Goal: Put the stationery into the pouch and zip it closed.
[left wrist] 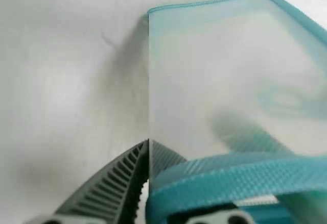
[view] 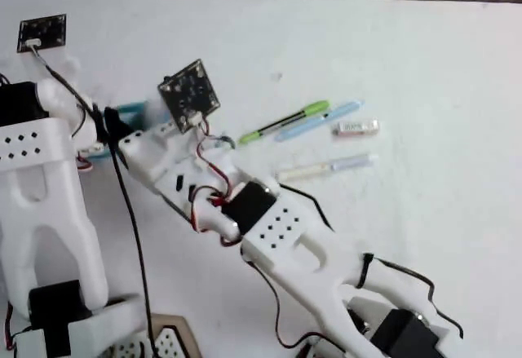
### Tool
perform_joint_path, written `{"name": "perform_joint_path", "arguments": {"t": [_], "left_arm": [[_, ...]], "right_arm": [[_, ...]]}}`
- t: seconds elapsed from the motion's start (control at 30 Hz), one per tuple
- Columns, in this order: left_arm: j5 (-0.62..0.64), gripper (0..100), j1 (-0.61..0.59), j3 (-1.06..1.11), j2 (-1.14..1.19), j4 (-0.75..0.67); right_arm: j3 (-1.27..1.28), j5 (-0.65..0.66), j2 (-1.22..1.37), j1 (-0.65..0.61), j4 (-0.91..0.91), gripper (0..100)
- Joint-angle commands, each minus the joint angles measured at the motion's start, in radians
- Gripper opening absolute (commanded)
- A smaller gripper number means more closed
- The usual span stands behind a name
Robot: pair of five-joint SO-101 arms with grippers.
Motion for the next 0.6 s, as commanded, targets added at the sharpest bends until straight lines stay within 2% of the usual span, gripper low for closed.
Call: {"name": "perform_joint_path", "arguments": {"t": [0.0, 0.13, 0.23, 0.33, 0.37, 0.47, 0.57], "left_arm": [[0.011, 2, -0.008, -0.006, 0.019, 0.0], [0.011, 2, -0.008, -0.006, 0.019, 0.0], [0.011, 2, -0.01, -0.005, 0.019, 0.0], [0.011, 2, -0.01, -0.005, 0.019, 0.0], [0.011, 2, -0.01, -0.005, 0.019, 0.0], [0.011, 2, -0.01, -0.003, 0.019, 0.002], [0.011, 2, -0.01, -0.005, 0.015, 0.002]], "right_arm": [[-0.017, 0.011, -0.048, -0.01, 0.004, 34.0], [-0.023, 0.011, -0.053, -0.007, 0.004, 34.0], [-0.064, 0.009, -0.074, 0.059, 0.004, 34.0], [-0.173, -0.011, -0.096, 0.228, 0.042, 33.3], [-0.216, -0.057, -0.096, 0.306, 0.07, 31.1], [-0.325, -0.181, -0.044, 0.527, 0.199, 19.8], [-0.416, -0.155, 0.101, 0.657, 0.36, 11.2]]}}
